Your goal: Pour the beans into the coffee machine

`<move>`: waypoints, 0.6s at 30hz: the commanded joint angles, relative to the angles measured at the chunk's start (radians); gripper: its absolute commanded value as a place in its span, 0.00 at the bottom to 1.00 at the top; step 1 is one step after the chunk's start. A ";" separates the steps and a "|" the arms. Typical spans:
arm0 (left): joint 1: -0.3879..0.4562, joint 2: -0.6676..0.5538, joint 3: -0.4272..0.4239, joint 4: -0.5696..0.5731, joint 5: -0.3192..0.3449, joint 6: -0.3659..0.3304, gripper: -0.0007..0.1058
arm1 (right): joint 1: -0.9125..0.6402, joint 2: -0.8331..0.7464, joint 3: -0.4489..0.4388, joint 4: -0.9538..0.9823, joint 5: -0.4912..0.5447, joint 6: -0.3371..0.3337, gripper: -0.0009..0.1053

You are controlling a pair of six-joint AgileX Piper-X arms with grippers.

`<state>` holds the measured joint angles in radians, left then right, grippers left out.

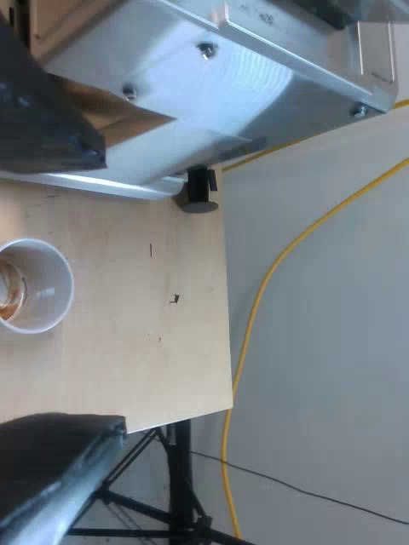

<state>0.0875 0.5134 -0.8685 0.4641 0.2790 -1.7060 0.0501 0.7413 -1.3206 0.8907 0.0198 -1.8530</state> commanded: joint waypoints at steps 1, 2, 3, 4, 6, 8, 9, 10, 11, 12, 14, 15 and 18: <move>-0.031 -0.034 -0.009 0.005 0.010 -0.003 0.72 | -0.004 -0.040 -0.014 0.016 -0.008 -0.020 0.59; -0.045 -0.047 -0.009 0.021 0.018 -0.001 0.72 | -0.004 -0.051 -0.014 0.020 -0.008 -0.020 0.59; -0.051 -0.052 -0.009 0.033 0.018 0.001 0.72 | -0.004 -0.060 -0.014 0.023 -0.008 -0.020 0.59; -0.061 -0.067 -0.009 0.057 0.017 0.006 0.72 | -0.004 -0.073 -0.014 0.027 -0.008 -0.020 0.59; -0.067 -0.088 -0.009 0.096 0.014 0.006 0.72 | -0.004 -0.089 -0.014 0.031 -0.008 -0.020 0.59; -0.067 -0.115 -0.009 0.154 0.007 0.006 0.72 | -0.004 -0.115 -0.014 0.041 -0.008 -0.020 0.59; -0.067 -0.122 -0.009 0.163 0.004 0.006 0.72 | -0.004 -0.119 -0.014 0.043 -0.008 -0.020 0.59; -0.067 -0.131 -0.009 0.177 -0.001 0.006 0.72 | -0.004 -0.131 -0.014 0.054 -0.008 -0.020 0.59; -0.067 -0.148 -0.009 0.200 -0.002 0.006 0.72 | -0.004 -0.142 -0.014 0.064 -0.008 -0.020 0.59; -0.067 -0.152 -0.009 0.208 -0.002 0.006 0.72 | -0.004 -0.150 -0.014 0.074 -0.008 -0.020 0.59; -0.067 -0.174 -0.009 0.231 -0.022 0.006 0.72 | -0.004 -0.173 -0.010 0.091 -0.008 -0.020 0.59; -0.067 -0.179 -0.009 0.234 -0.023 0.006 0.72 | -0.004 -0.181 -0.005 0.092 -0.008 -0.020 0.59; -0.067 -0.197 -0.009 0.248 -0.047 0.006 0.72 | -0.004 -0.222 0.026 0.092 -0.008 -0.020 0.59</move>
<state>0.0230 0.3196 -0.8724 0.7097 0.2430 -1.6922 0.0501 0.5354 -1.2944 0.9842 0.0188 -1.8618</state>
